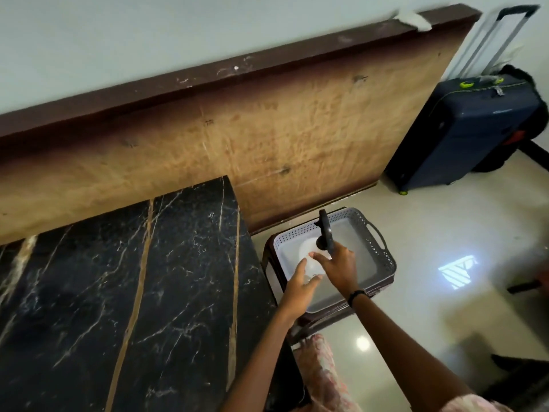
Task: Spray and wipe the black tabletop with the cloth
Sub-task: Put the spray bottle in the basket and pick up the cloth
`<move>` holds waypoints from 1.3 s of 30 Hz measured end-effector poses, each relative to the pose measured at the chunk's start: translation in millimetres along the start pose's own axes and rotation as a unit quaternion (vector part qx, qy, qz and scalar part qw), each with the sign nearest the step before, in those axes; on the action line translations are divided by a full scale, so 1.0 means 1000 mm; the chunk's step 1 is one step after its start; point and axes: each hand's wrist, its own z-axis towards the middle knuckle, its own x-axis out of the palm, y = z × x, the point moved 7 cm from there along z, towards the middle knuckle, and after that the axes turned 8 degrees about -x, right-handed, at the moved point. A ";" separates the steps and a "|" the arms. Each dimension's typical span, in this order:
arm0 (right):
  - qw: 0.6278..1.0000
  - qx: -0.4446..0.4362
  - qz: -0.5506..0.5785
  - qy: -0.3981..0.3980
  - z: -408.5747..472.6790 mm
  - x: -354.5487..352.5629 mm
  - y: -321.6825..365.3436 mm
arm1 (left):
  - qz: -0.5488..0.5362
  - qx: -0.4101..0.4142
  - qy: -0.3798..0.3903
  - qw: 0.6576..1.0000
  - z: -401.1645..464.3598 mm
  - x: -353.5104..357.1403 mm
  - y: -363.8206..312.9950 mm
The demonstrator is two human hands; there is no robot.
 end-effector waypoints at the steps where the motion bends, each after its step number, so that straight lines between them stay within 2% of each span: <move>1: 1.000 0.001 0.007 0.012 0.005 0.005 -0.013 | -0.001 -0.016 -0.003 1.000 0.009 0.005 0.008; 6: 0.995 -0.022 0.001 0.093 0.015 0.043 -0.065 | 0.007 -0.088 -0.036 0.995 0.047 0.026 0.038; 13: 0.992 -0.041 0.007 0.116 0.012 0.070 -0.100 | -0.016 -0.124 -0.064 0.990 0.076 0.036 0.051; 18: 0.989 -0.032 0.044 0.135 0.008 0.075 -0.107 | -0.017 -0.128 -0.088 0.988 0.081 0.032 0.048; 23: 0.977 -0.043 -0.003 0.207 0.019 0.078 -0.105 | -0.019 -0.108 -0.098 0.989 0.078 0.029 0.035; 25: 0.983 -0.057 -0.037 0.172 0.023 0.065 -0.101 | -0.024 -0.094 -0.101 0.990 0.069 0.025 0.029; 29: 0.998 -0.048 0.000 -0.029 0.034 0.008 -0.071 | -0.082 -0.040 -0.145 0.985 0.042 0.005 0.009; 31: 0.993 -0.094 0.037 -0.066 0.041 -0.006 -0.034 | -0.122 -0.003 -0.185 0.975 0.024 -0.014 0.000; 33: 0.986 -0.146 0.067 -0.045 0.046 -0.004 0.008 | -0.148 0.028 -0.227 0.962 0.006 -0.037 -0.007; 35: 0.977 -0.186 0.103 0.010 0.040 0.012 0.052 | -0.171 0.057 -0.251 0.951 -0.013 -0.062 -0.004; 39: 0.957 -0.216 0.149 0.120 0.011 0.064 0.115 | -0.230 0.077 -0.292 0.925 -0.052 -0.114 0.022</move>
